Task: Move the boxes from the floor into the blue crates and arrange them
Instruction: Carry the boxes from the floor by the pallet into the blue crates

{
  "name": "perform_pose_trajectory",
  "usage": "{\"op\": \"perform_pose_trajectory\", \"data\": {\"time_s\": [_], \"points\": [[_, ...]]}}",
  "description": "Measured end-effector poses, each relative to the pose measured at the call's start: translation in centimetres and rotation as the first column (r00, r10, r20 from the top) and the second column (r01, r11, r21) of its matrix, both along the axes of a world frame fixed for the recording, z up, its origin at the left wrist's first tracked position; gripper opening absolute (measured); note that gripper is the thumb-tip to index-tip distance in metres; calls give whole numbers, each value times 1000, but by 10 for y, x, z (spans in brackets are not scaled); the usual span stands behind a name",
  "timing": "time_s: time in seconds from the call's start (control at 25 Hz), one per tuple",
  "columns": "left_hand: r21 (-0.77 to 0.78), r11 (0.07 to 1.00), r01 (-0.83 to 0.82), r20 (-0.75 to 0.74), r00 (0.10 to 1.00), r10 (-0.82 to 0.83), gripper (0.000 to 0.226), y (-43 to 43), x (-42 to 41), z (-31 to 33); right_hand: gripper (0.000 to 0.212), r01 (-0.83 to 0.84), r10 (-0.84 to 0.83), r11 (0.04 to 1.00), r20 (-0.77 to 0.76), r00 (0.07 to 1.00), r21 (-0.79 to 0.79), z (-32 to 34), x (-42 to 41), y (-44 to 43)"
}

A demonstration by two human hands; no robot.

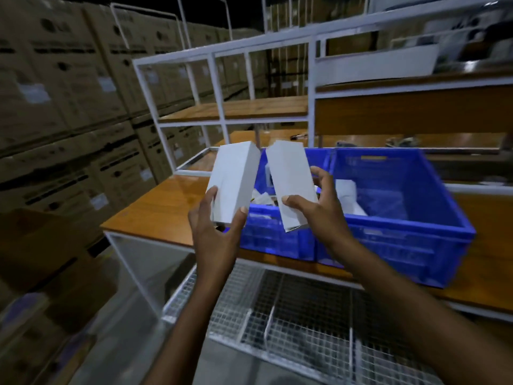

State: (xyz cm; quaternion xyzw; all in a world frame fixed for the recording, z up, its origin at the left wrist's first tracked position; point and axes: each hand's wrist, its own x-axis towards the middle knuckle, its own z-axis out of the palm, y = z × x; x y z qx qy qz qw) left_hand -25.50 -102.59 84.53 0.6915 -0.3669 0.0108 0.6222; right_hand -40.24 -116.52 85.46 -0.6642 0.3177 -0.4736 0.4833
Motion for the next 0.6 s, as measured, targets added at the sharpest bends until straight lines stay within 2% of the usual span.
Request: {"op": "perform_pose_trajectory", "data": {"time_s": [0.12, 0.2, 0.4, 0.6], "points": [[-9, 999, 32, 60, 998, -31, 66, -72, -51, -1, 77, 111, -111, 994, -15, 994, 22, -3, -52, -57], [8, 998, 62, 102, 993, -63, 67, -120, -85, -3, 86, 181, -178, 982, -56, 983, 62, -4, -83, -95], [180, 983, 33, 142, 988, -59, 68, -212, -138, -20, 90, 328, -298, 936, -208, 932, 128, -11, -129, -169], [349, 934, -72, 242, 970, -16, 70, -253, -163, -42, 98, 381, -309, 908, -335, 890, 175, -34, -153, -209]]}}
